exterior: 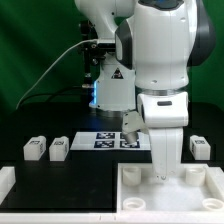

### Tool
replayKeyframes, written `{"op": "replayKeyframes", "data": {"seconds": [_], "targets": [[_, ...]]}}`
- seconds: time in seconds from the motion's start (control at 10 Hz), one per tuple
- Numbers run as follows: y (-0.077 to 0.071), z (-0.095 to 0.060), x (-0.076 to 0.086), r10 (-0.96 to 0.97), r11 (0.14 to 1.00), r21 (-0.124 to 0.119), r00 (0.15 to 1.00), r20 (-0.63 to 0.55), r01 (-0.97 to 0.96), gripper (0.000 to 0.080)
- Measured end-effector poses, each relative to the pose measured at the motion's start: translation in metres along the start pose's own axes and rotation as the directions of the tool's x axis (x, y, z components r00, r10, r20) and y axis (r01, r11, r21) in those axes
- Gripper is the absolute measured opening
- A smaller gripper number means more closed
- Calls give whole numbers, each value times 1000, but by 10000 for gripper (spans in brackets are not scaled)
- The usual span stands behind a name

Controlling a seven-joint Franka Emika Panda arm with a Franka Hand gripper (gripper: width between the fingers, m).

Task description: Assemble one leg

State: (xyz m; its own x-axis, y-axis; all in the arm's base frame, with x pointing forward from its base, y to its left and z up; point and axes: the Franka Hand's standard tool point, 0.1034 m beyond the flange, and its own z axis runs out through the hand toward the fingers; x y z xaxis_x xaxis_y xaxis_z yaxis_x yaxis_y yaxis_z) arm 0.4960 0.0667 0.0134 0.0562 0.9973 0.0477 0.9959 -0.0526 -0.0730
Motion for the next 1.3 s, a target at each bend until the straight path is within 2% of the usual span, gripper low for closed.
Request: {"op": "replayKeyframes", "data": {"seconds": [0.1, 0.2, 0.8, 0.9, 1.2, 1.3], "targets": [[0, 0, 0, 0, 1000, 0, 1000, 0, 0, 602], [0, 0, 0, 1, 1000, 0, 1000, 0, -1, 636], [0, 0, -2, 4, 1000, -1, 1000, 0, -4, 649], [-2, -7, -2, 64, 998, -8, 998, 2, -64, 649], [-33, -36, 16, 188, 982, -29, 982, 9, -188, 649], [-42, -38, 31, 377, 926, -27, 926, -5, -377, 649]]}}
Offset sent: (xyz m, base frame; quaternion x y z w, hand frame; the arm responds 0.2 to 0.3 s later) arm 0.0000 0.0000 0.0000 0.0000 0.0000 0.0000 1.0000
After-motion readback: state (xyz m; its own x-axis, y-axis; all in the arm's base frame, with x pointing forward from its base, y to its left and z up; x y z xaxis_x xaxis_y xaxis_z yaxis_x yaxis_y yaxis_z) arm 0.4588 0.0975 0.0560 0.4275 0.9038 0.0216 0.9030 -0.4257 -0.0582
